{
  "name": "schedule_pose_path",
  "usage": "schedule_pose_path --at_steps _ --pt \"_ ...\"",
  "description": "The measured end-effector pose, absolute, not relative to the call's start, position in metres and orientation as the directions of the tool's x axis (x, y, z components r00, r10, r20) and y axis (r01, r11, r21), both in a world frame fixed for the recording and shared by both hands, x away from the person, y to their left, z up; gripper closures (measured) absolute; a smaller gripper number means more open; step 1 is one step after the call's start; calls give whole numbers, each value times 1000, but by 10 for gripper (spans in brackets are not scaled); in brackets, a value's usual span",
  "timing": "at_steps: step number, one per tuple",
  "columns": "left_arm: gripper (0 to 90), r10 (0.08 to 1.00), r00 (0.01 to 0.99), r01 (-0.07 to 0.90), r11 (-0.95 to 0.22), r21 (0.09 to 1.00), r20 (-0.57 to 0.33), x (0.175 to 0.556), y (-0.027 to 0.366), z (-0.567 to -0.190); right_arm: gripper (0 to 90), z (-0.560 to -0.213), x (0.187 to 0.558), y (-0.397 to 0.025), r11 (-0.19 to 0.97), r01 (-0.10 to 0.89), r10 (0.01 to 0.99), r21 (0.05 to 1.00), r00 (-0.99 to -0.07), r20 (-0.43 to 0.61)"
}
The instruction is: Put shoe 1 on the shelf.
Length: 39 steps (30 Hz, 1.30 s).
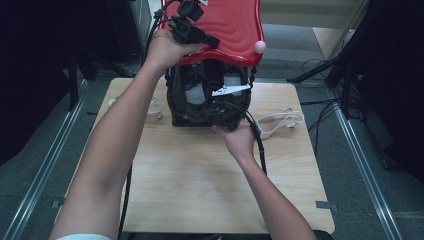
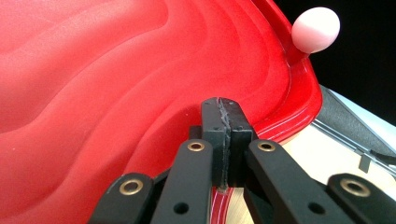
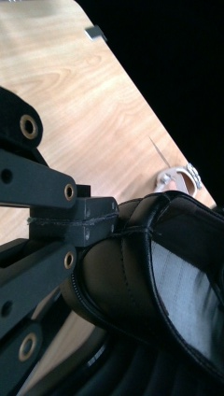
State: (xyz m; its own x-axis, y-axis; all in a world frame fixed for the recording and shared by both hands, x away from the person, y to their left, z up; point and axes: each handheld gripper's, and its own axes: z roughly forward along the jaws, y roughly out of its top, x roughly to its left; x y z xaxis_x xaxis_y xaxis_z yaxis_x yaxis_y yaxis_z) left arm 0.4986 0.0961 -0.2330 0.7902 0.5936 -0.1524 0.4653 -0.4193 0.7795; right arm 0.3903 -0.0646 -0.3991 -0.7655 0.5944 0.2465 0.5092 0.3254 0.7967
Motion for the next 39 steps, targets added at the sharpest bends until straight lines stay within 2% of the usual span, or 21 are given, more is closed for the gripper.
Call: schedule_pose_path --at_steps 20,39 --pt "899 590 791 468 -416 780 -160 498 98 -234 900 -396 424 -50 217 537 652 815 -701 289" --pt "898 595 788 469 -416 779 -156 496 100 -234 900 -403 434 -12 227 566 646 792 -696 313"
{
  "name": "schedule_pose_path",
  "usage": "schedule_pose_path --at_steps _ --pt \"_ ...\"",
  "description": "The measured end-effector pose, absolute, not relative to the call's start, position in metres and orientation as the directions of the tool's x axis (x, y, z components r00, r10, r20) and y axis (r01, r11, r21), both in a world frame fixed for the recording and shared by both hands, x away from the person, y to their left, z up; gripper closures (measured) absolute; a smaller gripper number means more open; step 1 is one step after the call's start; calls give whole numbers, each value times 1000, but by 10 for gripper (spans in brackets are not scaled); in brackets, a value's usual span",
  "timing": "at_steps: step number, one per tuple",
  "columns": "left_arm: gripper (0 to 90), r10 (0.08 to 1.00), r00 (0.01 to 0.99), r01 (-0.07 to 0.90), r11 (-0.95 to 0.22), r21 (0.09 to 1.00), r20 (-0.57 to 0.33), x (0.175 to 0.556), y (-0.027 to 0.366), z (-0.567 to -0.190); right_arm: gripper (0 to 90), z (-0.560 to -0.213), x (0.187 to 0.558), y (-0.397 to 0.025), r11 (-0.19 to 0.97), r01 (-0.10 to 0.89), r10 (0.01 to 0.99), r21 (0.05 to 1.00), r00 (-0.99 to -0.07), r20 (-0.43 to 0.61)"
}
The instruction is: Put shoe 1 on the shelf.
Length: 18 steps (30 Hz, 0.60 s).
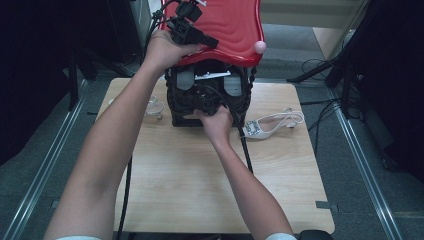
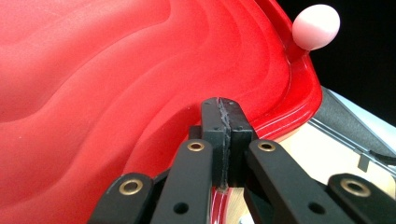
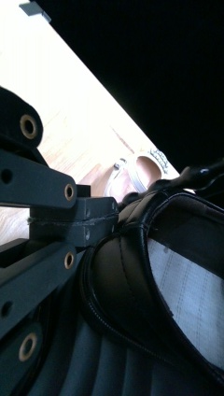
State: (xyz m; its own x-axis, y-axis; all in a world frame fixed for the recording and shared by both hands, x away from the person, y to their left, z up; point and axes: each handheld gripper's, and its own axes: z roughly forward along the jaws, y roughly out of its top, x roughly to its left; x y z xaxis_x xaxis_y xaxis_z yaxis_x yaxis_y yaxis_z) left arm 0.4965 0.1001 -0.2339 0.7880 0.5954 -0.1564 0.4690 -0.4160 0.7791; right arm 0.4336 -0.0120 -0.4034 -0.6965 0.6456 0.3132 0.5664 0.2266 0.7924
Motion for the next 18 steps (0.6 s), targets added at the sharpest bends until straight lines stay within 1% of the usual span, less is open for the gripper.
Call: schedule_pose_path --at_steps 7,10,18 --pt "867 612 777 477 -416 774 -150 494 103 -231 900 -405 421 -22 235 547 629 803 -716 304" --pt "839 616 775 475 -419 774 -142 491 104 -229 900 -405 414 -26 253 532 623 808 -729 285" --pt "755 614 776 473 -417 776 -144 480 103 -222 900 -405 400 -41 279 520 602 807 -750 275"
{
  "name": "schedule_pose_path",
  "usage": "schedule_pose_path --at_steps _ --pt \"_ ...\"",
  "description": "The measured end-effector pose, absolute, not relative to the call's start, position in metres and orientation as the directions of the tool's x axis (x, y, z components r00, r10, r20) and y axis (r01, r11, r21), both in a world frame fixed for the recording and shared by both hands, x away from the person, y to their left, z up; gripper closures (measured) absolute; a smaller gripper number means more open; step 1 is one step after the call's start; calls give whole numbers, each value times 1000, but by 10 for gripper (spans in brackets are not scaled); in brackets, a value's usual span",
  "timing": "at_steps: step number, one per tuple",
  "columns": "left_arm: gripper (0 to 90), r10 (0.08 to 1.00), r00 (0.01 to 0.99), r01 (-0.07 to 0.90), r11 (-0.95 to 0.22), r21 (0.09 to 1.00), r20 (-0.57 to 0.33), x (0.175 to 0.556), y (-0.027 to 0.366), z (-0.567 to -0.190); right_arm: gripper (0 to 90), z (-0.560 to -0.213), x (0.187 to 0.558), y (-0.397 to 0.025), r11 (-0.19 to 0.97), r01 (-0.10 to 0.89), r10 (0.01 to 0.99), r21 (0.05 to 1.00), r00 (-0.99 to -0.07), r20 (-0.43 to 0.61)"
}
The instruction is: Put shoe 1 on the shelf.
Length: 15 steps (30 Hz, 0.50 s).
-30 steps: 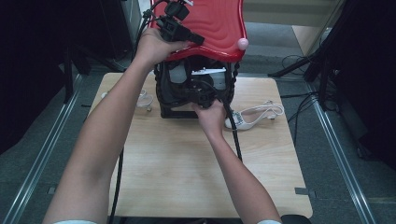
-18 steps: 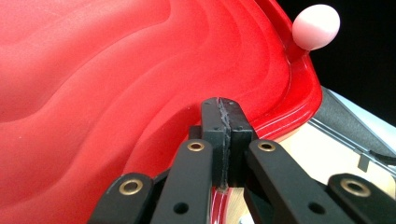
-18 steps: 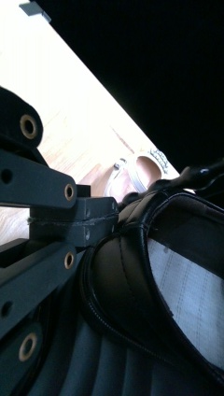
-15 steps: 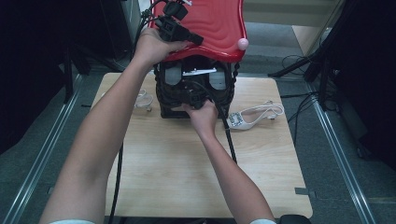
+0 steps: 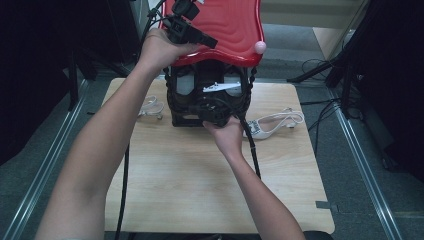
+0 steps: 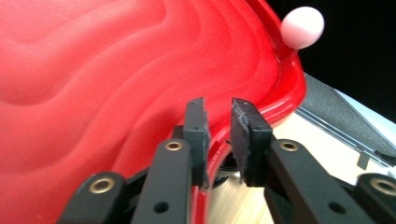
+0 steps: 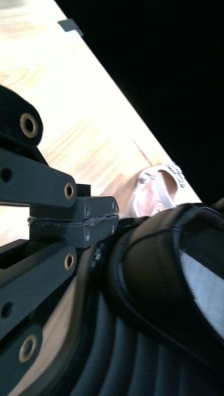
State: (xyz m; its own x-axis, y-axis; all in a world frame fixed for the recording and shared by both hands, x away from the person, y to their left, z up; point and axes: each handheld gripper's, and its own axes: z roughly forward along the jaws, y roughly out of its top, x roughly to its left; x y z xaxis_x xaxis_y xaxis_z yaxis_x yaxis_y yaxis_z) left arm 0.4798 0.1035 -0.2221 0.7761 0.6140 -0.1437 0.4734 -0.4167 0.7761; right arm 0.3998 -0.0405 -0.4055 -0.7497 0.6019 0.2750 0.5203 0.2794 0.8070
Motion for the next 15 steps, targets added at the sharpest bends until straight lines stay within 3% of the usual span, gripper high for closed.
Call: schedule_pose_path --at_steps 5,15 --pt "708 606 774 495 -402 770 -182 474 107 -225 874 -407 395 -50 264 534 589 803 -749 304" --pt "612 592 785 498 -424 757 -185 450 117 -242 731 -414 373 -75 306 530 557 791 -774 303"
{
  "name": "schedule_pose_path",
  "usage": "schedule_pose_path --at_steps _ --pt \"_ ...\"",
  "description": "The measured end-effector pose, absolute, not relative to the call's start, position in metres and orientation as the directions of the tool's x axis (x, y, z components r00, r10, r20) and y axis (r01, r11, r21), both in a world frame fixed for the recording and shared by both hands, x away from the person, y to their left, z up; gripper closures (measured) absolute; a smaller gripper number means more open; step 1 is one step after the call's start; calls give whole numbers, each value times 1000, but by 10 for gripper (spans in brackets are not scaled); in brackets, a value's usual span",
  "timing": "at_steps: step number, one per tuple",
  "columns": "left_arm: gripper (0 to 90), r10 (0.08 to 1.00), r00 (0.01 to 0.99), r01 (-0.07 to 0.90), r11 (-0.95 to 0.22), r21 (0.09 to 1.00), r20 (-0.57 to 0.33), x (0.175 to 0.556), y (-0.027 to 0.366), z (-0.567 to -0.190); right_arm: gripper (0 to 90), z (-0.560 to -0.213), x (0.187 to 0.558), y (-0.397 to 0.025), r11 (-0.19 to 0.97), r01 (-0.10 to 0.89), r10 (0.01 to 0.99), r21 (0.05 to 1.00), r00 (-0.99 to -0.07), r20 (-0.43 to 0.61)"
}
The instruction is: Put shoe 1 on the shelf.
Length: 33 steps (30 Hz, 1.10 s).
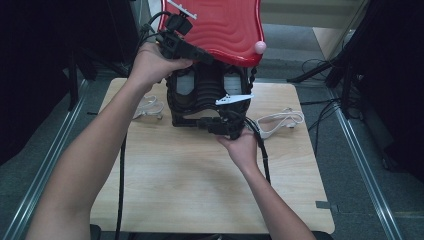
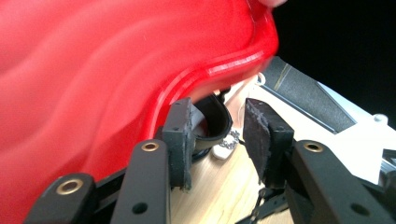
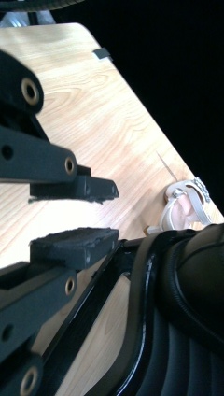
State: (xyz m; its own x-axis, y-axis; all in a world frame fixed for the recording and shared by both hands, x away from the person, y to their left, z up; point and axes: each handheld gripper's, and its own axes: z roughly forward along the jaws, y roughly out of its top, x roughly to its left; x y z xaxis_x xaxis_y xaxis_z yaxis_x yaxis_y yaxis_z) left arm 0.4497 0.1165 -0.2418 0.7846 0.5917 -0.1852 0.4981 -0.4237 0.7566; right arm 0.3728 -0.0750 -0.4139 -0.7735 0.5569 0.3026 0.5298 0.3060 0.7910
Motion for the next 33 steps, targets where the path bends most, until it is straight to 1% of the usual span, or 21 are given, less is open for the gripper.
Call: schedule_pose_path --at_steps 2,5,7,9,14,17,19,27,33 --pt "602 589 787 496 -431 754 -181 444 119 -245 695 -415 369 -81 308 525 553 793 -777 300" --pt "560 591 790 492 -446 748 -167 437 121 -250 650 -419 364 -90 312 528 551 790 -778 302" --pt "549 588 796 481 -467 742 -146 432 122 -254 646 -422 361 -96 308 536 550 786 -774 313" --pt "533 584 798 482 -470 739 -148 427 123 -258 631 -425 359 -103 304 549 547 778 -769 329" --pt "502 574 804 483 -474 736 -158 414 125 -270 589 -432 350 -115 332 519 532 788 -793 297" --pt "488 574 798 498 -457 737 -184 407 129 -279 574 -435 343 -120 344 501 528 794 -803 278" --pt "481 578 796 499 -463 733 -178 402 133 -286 572 -438 341 -124 346 499 523 795 -806 278" --pt "471 597 779 520 -447 728 -191 385 148 -319 563 -452 333 -139 325 519 534 790 -791 300" --pt "471 615 760 547 -431 717 -210 376 161 -343 556 -462 328 -150 327 523 543 787 -785 296"
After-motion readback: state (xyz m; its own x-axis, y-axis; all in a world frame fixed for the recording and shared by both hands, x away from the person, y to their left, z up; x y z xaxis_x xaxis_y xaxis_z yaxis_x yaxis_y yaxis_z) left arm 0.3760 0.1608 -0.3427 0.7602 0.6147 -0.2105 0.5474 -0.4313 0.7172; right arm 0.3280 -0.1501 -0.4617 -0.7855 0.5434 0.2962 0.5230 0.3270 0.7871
